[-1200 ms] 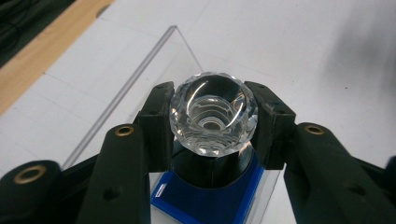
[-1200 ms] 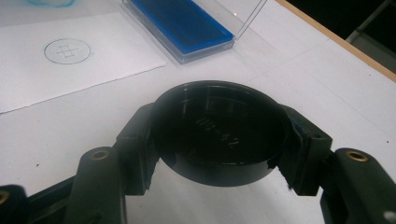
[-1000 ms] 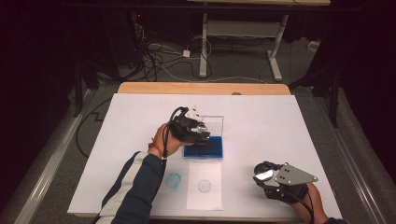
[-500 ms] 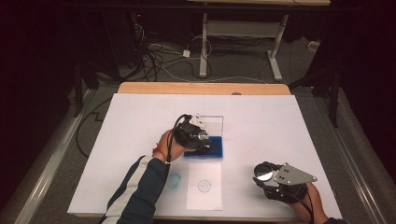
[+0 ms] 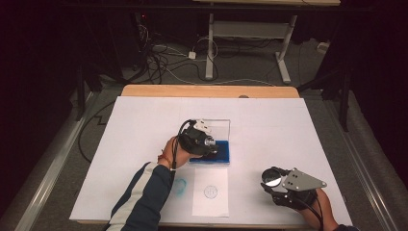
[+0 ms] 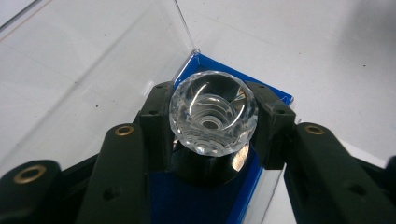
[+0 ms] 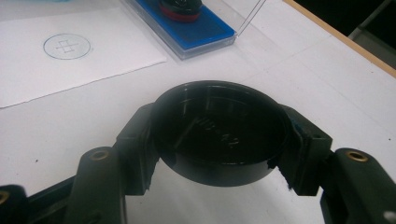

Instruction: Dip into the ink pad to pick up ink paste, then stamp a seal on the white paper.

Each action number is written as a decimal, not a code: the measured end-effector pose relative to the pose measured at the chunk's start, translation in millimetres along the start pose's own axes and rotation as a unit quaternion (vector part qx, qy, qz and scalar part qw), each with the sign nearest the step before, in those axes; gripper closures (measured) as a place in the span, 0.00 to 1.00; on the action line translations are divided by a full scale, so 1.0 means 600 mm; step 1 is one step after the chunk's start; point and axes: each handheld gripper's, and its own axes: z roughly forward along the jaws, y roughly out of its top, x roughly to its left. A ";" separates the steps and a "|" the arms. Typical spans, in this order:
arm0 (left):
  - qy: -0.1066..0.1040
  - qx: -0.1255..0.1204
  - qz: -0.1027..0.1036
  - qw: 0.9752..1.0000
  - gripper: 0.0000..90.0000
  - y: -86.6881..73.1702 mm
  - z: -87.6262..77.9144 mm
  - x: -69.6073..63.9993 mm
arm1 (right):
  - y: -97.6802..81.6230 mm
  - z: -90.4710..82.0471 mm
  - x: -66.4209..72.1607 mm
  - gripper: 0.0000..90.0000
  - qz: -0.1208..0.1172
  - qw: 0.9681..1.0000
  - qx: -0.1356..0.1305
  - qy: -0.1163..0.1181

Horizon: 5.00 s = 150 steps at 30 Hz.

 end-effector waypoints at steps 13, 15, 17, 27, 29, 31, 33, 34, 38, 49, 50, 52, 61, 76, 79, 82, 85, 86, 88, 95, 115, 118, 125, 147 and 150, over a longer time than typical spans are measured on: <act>-0.003 -0.011 0.001 1.000 0.60 -0.006 0.004 -0.004 | 0.000 0.000 0.001 0.42 -0.001 1.000 0.000 0.001; -0.003 -0.011 0.001 1.000 0.60 -0.006 0.004 -0.005 | 0.000 0.000 0.001 0.42 -0.002 1.000 0.001 0.001; -0.002 -0.010 0.001 1.000 0.60 -0.006 0.004 -0.006 | 0.000 0.000 0.002 0.42 -0.003 1.000 0.001 0.002; 0.017 0.007 0.024 1.000 0.60 -0.001 0.004 -0.014 | 0.000 0.000 0.002 0.42 -0.002 1.000 0.001 0.003; 0.016 0.007 0.024 1.000 0.60 -0.001 0.005 -0.013 | 0.000 0.000 0.002 0.42 -0.002 1.000 0.001 0.003; 0.017 0.007 0.024 1.000 0.60 -0.001 0.005 -0.012 | 0.000 0.000 0.002 0.42 -0.001 1.000 0.001 0.003; 0.017 0.008 0.023 1.000 0.60 0.000 0.005 -0.012 | 0.000 0.000 0.002 0.42 -0.001 1.000 0.001 0.003; 0.019 0.009 0.023 1.000 0.60 0.000 0.005 -0.012 | 0.000 0.000 0.002 0.42 -0.002 1.000 0.001 0.003; 0.021 0.015 0.023 0.999 0.60 0.002 0.005 -0.013 | 0.000 0.000 0.002 0.42 -0.002 1.000 0.002 0.004; 0.024 0.021 0.030 0.999 0.60 0.004 0.005 -0.016 | 0.000 0.001 0.002 0.42 -0.001 1.000 0.004 0.005; 0.024 0.020 0.029 0.999 0.60 0.004 0.005 -0.015 | 0.000 0.001 0.002 0.42 -0.001 1.000 0.004 0.005; 0.022 0.019 0.027 0.999 0.60 0.004 0.005 -0.013 | 0.000 0.001 0.002 0.42 -0.003 1.000 0.004 0.005; 0.023 0.023 0.031 0.999 0.60 0.004 0.005 -0.014 | 0.001 0.002 0.001 0.42 -0.001 1.000 0.003 0.005; 0.024 0.012 0.027 0.999 0.60 0.007 -0.019 -0.010 | 0.004 0.007 -0.004 0.42 0.002 1.000 0.000 0.007; 0.029 0.001 0.034 0.999 0.60 0.012 -0.036 -0.015 | 0.004 0.007 -0.005 0.42 0.003 1.000 -0.002 0.007; 0.032 -0.006 0.040 0.999 0.60 0.017 -0.053 -0.016 | 0.006 0.008 -0.005 0.42 0.002 1.000 -0.003 0.008; 0.039 -0.013 0.038 0.998 0.60 0.017 -0.068 -0.013 | 0.006 0.010 -0.006 0.42 0.002 1.000 -0.003 0.009; 0.036 -0.017 0.036 0.999 0.60 0.016 -0.073 -0.011 | 0.005 0.010 -0.006 0.42 0.003 1.000 -0.002 0.010; 0.040 -0.023 0.033 0.998 0.60 0.015 -0.081 -0.009 | 0.005 0.010 -0.006 0.42 0.003 1.000 -0.002 0.010; 0.042 -0.040 0.036 0.998 0.60 0.013 -0.104 -0.012 | 0.004 0.011 -0.006 0.42 0.003 1.000 0.000 0.010; 0.036 -0.050 0.057 0.996 0.60 0.013 -0.136 -0.042 | 0.005 0.012 -0.006 0.42 -0.002 1.000 0.000 0.010; 0.034 -0.055 0.059 0.996 0.60 0.009 -0.139 -0.046 | 0.005 0.009 -0.007 0.42 0.001 1.000 -0.002 0.007; 0.033 -0.060 0.068 0.995 0.60 0.002 -0.146 -0.059 | 0.007 0.007 -0.003 0.42 -0.003 1.000 -0.005 0.008; 0.007 -0.037 0.101 0.994 0.60 -0.021 -0.126 -0.107 | 0.008 0.006 0.001 0.42 -0.009 1.000 -0.006 0.014; 0.002 -0.036 0.106 0.994 0.60 -0.027 -0.123 -0.114 | 0.007 0.006 0.002 0.42 -0.009 1.000 -0.004 0.015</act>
